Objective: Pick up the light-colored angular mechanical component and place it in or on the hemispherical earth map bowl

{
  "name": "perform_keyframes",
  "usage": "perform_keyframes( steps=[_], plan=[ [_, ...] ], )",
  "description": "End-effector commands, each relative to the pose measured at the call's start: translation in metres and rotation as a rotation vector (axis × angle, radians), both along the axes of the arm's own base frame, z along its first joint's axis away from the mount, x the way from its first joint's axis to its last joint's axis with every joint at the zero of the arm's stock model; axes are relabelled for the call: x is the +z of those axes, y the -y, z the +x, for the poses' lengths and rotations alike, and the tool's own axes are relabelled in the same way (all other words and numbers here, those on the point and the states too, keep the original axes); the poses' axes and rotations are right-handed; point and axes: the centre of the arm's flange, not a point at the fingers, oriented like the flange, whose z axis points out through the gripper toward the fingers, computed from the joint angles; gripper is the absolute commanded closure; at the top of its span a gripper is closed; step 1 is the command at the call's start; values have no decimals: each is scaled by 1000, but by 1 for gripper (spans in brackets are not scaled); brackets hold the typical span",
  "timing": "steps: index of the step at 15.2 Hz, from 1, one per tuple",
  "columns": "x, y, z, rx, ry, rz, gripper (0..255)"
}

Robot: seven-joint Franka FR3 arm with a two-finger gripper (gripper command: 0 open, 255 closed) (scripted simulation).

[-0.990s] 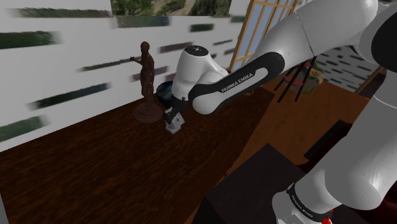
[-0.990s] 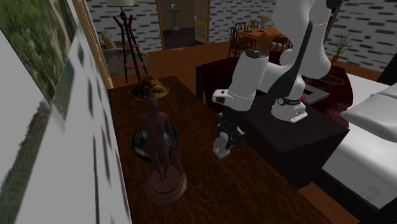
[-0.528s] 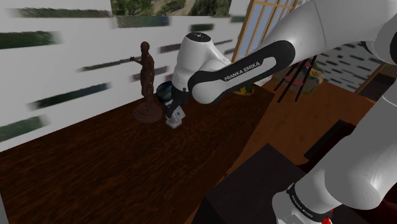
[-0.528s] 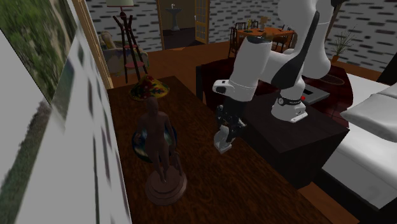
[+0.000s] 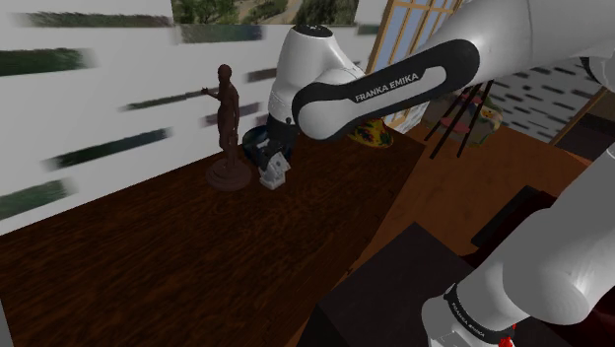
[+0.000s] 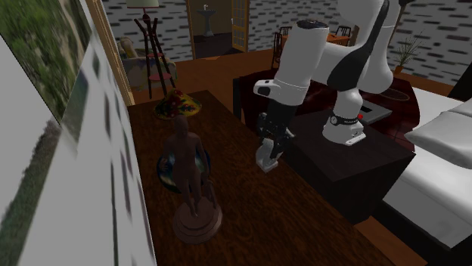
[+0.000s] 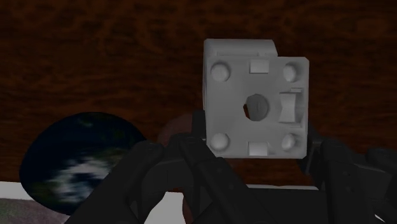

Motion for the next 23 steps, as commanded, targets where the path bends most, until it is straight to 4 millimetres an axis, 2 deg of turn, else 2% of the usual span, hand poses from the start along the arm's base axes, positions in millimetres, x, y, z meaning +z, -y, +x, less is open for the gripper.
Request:
perform_keyframes(
  steps=[1, 8, 23],
  plan=[
    [10, -1, -1, 0, 0, 0, 255],
    [45, -1, -1, 0, 0, 0, 255],
    [54, 126, 151, 0, 0, 0, 255]
  ],
)
